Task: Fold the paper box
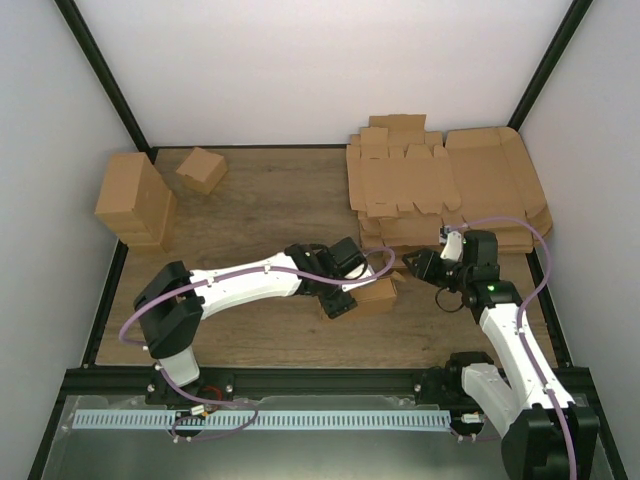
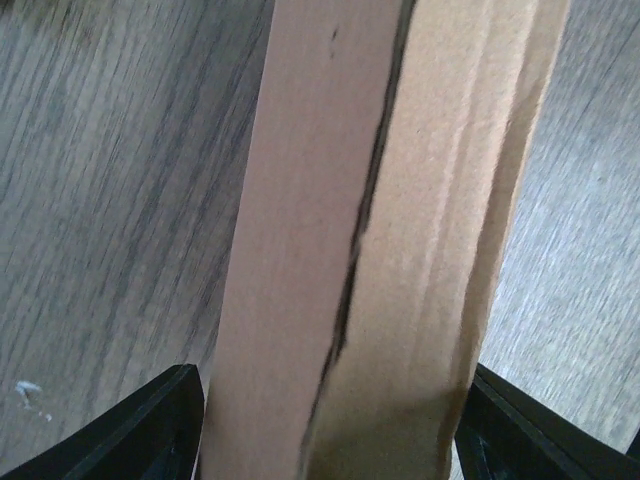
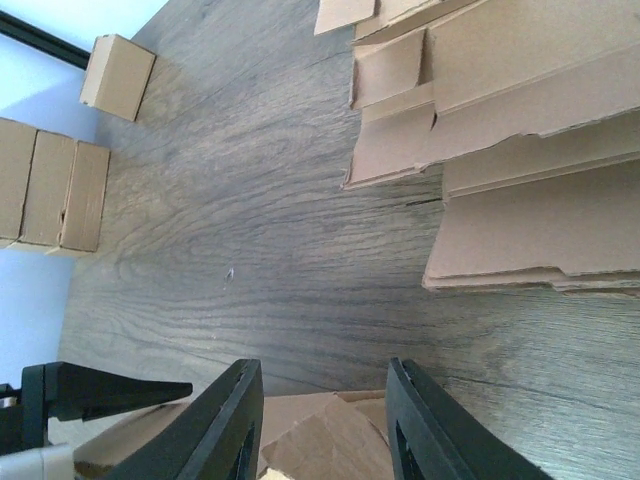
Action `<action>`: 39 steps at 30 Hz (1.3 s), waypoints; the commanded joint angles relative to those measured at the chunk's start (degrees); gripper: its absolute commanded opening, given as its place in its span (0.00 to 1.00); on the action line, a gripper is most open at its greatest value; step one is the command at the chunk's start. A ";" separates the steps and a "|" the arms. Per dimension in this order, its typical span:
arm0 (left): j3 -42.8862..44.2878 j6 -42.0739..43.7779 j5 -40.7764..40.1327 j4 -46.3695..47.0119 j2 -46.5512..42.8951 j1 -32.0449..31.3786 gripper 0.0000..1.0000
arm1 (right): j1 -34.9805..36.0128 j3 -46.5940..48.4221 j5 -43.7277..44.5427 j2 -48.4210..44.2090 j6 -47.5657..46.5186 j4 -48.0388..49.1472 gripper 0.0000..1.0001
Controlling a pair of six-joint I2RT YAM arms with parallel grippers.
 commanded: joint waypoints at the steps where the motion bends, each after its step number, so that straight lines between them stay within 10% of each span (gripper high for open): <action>1: 0.02 1.15 -3.56 -3.07 -1.89 -0.17 0.69 | -0.35 0.56 -3.75 0.25 -2.33 1.16 0.37; 14: -7.30 -1.77 -6.44 -5.43 -10.20 2.53 0.62 | 5.02 3.53 -7.38 3.36 -7.15 8.07 0.40; 22: -10.74 -2.49 -8.63 -3.38 -14.73 4.39 0.54 | 15.55 5.44 -8.21 5.25 -30.57 13.25 0.51; 39: -12.93 -2.90 -5.17 -0.52 -12.95 4.72 0.53 | 21.73 5.87 5.77 14.08 -42.46 14.40 0.40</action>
